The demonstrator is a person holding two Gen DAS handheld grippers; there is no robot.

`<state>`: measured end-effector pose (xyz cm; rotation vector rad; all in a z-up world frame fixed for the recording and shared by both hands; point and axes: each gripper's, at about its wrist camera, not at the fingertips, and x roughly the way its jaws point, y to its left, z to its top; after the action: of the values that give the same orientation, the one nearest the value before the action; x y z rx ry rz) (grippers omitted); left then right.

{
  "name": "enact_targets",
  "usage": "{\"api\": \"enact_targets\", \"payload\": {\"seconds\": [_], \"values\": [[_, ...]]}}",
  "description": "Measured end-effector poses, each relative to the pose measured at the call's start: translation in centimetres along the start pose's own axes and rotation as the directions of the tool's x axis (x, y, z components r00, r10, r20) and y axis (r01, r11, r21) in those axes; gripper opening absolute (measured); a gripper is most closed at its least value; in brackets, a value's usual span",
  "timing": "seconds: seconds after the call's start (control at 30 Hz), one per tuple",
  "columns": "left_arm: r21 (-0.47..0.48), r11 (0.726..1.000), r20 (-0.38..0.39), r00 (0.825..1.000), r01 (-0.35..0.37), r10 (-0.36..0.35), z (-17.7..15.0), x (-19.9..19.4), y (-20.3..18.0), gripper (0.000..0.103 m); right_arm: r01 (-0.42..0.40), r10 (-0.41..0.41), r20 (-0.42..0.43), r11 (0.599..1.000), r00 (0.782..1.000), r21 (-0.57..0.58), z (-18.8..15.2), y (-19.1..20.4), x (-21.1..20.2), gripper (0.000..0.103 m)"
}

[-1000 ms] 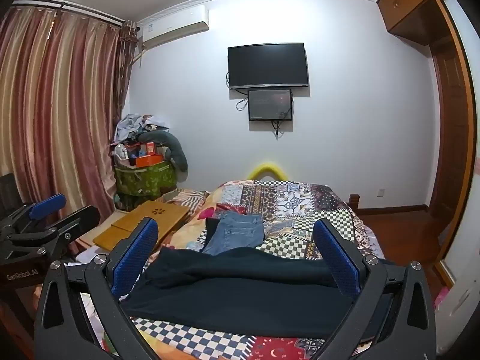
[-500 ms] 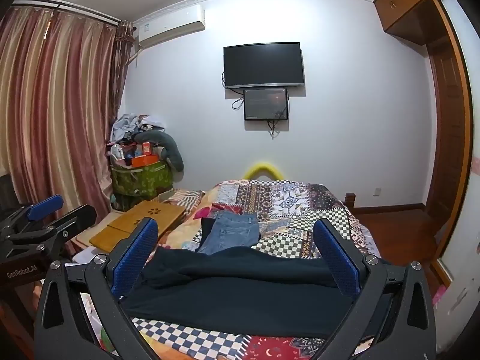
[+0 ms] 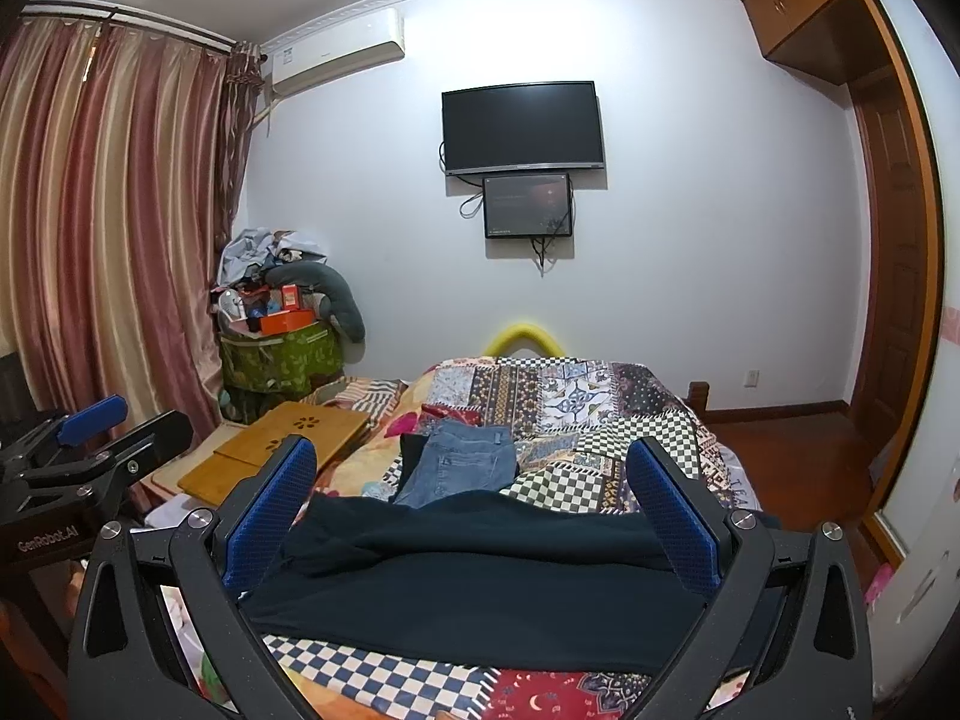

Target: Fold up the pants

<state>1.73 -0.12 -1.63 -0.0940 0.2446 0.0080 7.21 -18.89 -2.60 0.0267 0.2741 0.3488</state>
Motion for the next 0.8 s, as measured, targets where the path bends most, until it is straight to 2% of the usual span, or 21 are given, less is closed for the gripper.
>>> {"api": "enact_targets", "payload": {"seconds": [0.8], "values": [[-0.003, 1.0, -0.003, 1.0, 0.003, -0.003, 0.17, 0.1, -0.21, 0.103, 0.005, -0.005, 0.0, 1.0, 1.0, -0.002, 0.1, 0.53, -0.29, 0.103]]}}
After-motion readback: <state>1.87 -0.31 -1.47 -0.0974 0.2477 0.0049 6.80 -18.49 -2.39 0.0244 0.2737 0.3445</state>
